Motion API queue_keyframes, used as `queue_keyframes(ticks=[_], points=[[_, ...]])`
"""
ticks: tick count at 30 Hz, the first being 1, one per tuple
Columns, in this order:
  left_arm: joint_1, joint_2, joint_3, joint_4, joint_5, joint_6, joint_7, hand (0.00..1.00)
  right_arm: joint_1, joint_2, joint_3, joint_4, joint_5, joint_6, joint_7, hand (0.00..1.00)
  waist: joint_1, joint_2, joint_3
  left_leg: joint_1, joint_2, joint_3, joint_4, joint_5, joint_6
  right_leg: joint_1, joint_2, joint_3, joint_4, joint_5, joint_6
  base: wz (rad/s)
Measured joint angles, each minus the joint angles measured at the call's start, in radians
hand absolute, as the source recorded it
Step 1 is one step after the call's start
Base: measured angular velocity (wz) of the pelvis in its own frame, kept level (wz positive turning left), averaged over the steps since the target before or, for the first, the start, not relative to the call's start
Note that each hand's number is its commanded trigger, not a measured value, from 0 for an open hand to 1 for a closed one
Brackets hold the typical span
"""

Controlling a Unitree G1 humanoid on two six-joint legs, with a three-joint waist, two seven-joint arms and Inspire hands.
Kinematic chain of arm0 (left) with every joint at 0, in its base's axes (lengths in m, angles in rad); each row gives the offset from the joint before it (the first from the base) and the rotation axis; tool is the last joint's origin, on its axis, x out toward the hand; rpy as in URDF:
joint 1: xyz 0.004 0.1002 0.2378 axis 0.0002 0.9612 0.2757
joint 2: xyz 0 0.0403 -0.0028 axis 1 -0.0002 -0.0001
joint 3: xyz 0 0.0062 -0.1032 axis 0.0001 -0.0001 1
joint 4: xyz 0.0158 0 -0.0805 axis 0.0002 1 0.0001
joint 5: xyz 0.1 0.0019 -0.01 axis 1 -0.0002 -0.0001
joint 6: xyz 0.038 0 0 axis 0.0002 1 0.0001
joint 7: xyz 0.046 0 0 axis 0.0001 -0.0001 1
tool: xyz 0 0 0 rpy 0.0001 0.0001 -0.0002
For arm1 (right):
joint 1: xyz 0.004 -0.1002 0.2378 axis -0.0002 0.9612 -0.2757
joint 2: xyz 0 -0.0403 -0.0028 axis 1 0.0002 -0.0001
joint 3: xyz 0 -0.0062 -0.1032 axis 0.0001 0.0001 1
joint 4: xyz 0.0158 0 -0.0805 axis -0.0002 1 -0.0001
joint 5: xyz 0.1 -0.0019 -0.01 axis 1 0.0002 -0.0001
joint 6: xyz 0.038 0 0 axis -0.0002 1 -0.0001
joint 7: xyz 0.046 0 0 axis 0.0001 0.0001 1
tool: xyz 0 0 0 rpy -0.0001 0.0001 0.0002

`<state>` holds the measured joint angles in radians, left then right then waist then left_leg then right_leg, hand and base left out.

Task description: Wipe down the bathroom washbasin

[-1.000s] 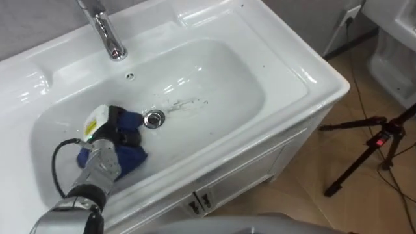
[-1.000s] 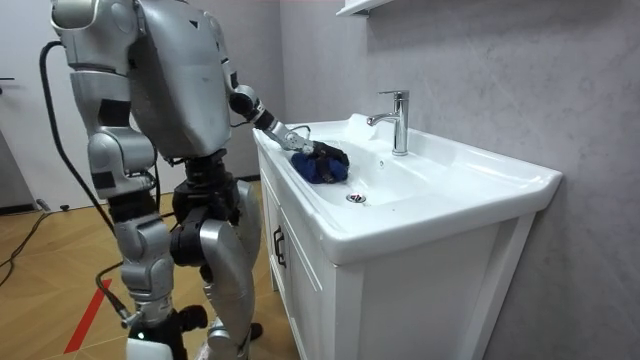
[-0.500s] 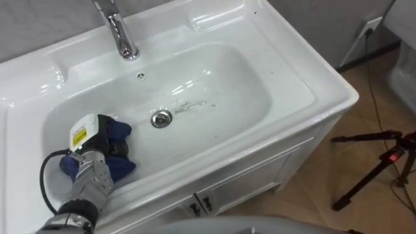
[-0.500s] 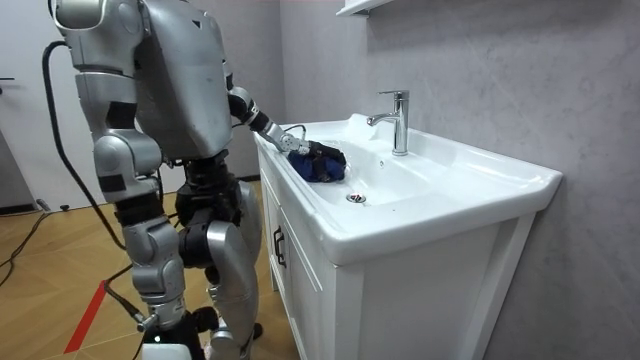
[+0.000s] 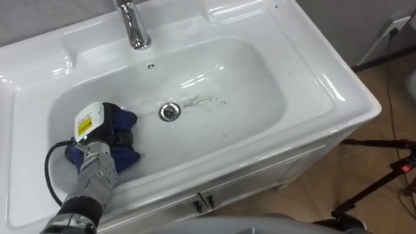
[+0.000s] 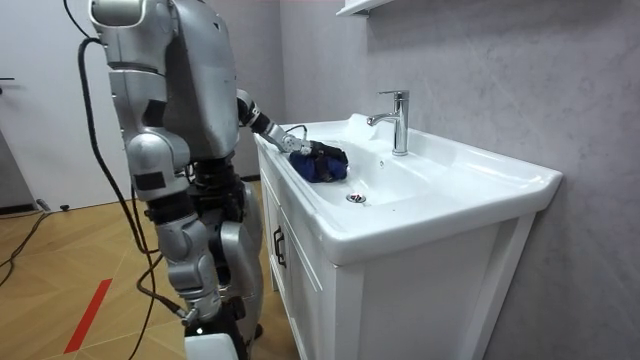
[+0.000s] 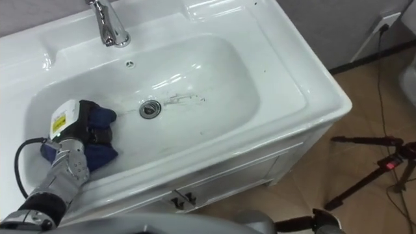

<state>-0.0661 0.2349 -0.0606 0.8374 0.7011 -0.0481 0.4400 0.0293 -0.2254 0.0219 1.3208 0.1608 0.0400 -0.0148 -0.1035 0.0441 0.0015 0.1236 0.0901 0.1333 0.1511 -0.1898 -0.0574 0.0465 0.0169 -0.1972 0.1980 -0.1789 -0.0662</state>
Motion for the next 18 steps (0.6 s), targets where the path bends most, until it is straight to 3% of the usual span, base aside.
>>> queue_keyframes(ticks=[7, 13, 18], points=[[0.029, 0.0, -0.041, -0.153, 0.033, 0.047, 0.022, 1.0, -0.011, 0.012, 0.007, 0.0, 0.043, -0.013, 0.004, 0.0, -0.001, -0.005, 0.0029, -0.022, 0.0, -0.03, 0.0, 0.0, 0.0, 0.007, -0.002, -0.036, -0.024, 0.002, 0.002, 0.19], [0.032, 0.0, -0.043, -0.245, 0.059, 0.047, 0.043, 1.0, -0.018, 0.015, 0.026, 0.013, 0.043, -0.029, 0.017, 0.0, -0.003, -0.001, 0.0041, -0.019, -0.001, -0.047, -0.001, 0.0, 0.0, 0.024, -0.003, -0.054, -0.032, 0.002, 0.003, 0.1], [0.038, -0.001, -0.044, -0.317, 0.058, 0.038, 0.099, 1.0, -0.019, 0.018, 0.046, 0.015, 0.07, -0.031, 0.017, 0.0, -0.002, 0.01, 0.0106, -0.001, -0.003, -0.054, -0.006, 0.0, 0.0, 0.043, -0.005, -0.06, -0.034, 0.002, 0.003, 0.04]])
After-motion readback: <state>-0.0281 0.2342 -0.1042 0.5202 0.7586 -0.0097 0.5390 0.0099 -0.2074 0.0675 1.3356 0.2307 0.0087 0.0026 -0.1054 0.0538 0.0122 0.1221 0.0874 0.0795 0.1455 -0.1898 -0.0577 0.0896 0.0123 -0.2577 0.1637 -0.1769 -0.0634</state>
